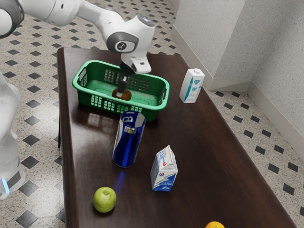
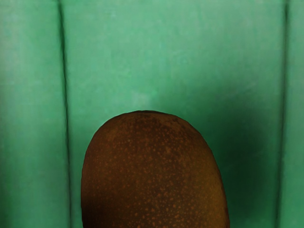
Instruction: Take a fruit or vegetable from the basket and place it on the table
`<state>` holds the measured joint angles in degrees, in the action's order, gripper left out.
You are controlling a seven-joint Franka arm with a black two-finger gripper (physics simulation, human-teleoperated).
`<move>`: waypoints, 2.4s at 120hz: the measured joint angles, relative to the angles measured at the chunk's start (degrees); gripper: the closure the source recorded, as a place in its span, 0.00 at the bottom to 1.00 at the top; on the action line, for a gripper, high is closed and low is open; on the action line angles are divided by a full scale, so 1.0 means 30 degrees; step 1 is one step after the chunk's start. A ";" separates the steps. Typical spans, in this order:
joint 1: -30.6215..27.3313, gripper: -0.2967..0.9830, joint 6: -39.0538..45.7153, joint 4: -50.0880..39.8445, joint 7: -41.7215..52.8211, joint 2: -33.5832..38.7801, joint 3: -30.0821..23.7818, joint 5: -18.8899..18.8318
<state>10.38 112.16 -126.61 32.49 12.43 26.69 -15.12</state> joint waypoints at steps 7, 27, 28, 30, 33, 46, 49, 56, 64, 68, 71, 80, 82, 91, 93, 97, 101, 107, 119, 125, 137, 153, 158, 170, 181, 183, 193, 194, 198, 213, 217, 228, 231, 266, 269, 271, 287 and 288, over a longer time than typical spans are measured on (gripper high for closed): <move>0.0033 0.23 0.0315 -0.0168 -0.0082 -0.0011 0.0027 -0.0028; 0.0176 0.23 0.1238 -0.0678 -0.0293 0.0054 0.0364 -0.0181; 0.0187 0.23 0.1287 -0.0689 -0.0302 0.0056 0.0372 -0.0190; 0.0207 0.23 0.1381 -0.0710 -0.0320 0.0059 0.0385 -0.0207; 0.0236 0.23 0.1509 -0.0729 -0.0346 0.0063 0.0399 -0.0228; 0.0338 0.23 0.2176 -0.0827 -0.0447 0.0012 0.0419 -0.0283; 0.0353 0.23 0.2324 -0.0899 -0.0470 0.0001 0.0427 -0.0290; 0.0362 0.23 0.2633 -0.1108 -0.0522 -0.0012 0.0455 -0.0302; 0.0743 0.23 0.2893 -0.1328 -0.0607 0.0004 0.0972 -0.0311; 0.1171 0.23 0.2997 -0.1374 -0.0649 0.0007 0.1480 -0.0314; 0.1379 0.23 0.3066 -0.1393 -0.0678 0.0008 0.1717 -0.0315; 0.1653 0.23 0.3229 -0.1418 -0.0761 0.0010 0.2036 -0.0318; 0.1677 0.23 0.3259 -0.1420 -0.0778 0.0006 0.2066 -0.0319; 0.1729 0.23 0.3393 -0.1447 -0.0851 -0.0015 0.2125 -0.0321; 0.1733 0.23 0.3418 -0.1457 -0.0867 -0.0024 0.2132 -0.0321; 0.1739 0.23 0.3463 -0.1487 -0.0902 -0.0032 0.2140 -0.0323; 0.1742 0.23 0.3500 -0.1561 -0.0937 -0.0039 0.2145 -0.0323; 0.1745 0.23 0.3547 -0.1640 -0.0990 -0.0044 0.2148 -0.0323; 0.1746 0.23 0.3611 -0.1772 -0.1096 -0.0047 0.2215 -0.0323; 0.1745 0.23 0.3633 -0.1791 -0.1144 -0.0047 0.2229 -0.0323; 0.1746 0.23 0.3683 -0.1805 -0.1227 -0.0024 0.2237 -0.0324; 0.1813 0.44 0.3826 -0.1763 -0.1314 -0.0019 0.2249 -0.0327; 0.1870 0.47 0.3860 -0.1758 -0.1345 -0.0018 0.2250 -0.0342; 0.1936 0.52 0.3942 -0.1751 -0.1446 0.0007 0.2253 -0.0410; 0.2280 0.53 0.3992 -0.1476 -0.1543 0.0018 0.2231 -0.0945; 0.2385 0.54 0.3996 -0.1332 -0.1561 0.0024 0.2224 -0.1147; 0.2650 0.55 0.3686 0.0112 -0.1628 0.0077 0.2072 -0.1870; 0.2663 0.55 0.3614 0.0334 -0.1631 0.0096 0.2049 -0.1921; 0.2746 0.54 0.3277 0.1257 -0.1636 0.0196 0.1861 -0.2096; 0.2783 0.53 0.1023 0.8679 -0.1410 -0.2631 -0.0672 -0.2389; 0.2619 0.54 0.0462 1.0911 -0.1294 -0.4116 -0.1545 -0.2380; 0.1115 0.55 -0.0676 1.5787 -0.0903 -0.8284 -0.5246 -0.1746; 0.0361 0.55 -0.0907 1.6546 -0.0798 -0.8997 -0.6808 -0.1572; -0.3247 0.55 -0.1553 1.7749 0.0023 -1.2354 -1.4144 -0.0049; -0.3416 0.55 -0.1471 1.7521 0.0070 -1.2423 -1.4197 0.0185; -0.3495 0.55 -0.1397 1.7368 0.0100 -1.2461 -1.4221 0.0321; -0.3841 0.42 -0.0801 1.6847 0.0309 -1.2615 -1.4243 0.1199; -0.3864 0.40 -0.0775 1.6839 0.0322 -1.2625 -1.4240 0.1235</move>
<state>-1.21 109.84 -76.10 33.46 -25.45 -16.03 -11.41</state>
